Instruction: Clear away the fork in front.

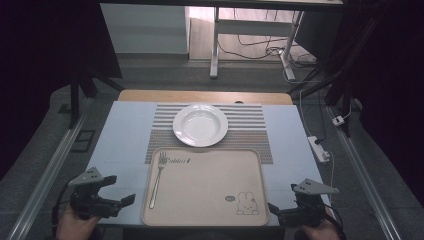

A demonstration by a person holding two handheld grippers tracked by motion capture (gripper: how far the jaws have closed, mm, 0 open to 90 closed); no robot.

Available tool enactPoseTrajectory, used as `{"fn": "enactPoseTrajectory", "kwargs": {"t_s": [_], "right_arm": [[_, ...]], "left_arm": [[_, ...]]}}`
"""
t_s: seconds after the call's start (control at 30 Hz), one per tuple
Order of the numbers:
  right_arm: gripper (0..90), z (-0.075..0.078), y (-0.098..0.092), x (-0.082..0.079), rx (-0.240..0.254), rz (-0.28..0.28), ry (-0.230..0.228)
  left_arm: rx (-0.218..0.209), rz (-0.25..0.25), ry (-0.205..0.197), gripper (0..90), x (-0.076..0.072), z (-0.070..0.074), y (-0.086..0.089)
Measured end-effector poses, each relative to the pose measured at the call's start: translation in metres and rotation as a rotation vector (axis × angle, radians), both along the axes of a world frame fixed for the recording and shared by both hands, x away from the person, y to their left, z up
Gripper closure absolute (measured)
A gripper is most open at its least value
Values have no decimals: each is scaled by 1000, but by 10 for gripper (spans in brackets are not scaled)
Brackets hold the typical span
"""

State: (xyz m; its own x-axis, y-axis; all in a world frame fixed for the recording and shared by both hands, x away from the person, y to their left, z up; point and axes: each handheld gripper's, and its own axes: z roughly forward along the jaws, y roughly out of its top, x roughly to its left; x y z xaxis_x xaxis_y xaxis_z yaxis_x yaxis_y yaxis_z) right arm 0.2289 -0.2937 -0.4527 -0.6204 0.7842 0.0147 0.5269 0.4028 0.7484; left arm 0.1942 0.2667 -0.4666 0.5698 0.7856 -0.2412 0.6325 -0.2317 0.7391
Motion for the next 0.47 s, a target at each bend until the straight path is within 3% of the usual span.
{"fn": "enactPoseTrajectory", "kwargs": {"t_s": [0.13,0.27,0.47], "right_arm": [[0,1,-5,-3,3,-15,2],[0,1,-8,-6,0,-29,12],[0,0,-8,-5,-13,-23,22]], "left_arm": [[39,28,-9,0,-10,-2,6],[94,61,27,0,-16,-7,11],[70,72,38,0,-16,-7,14]]}}
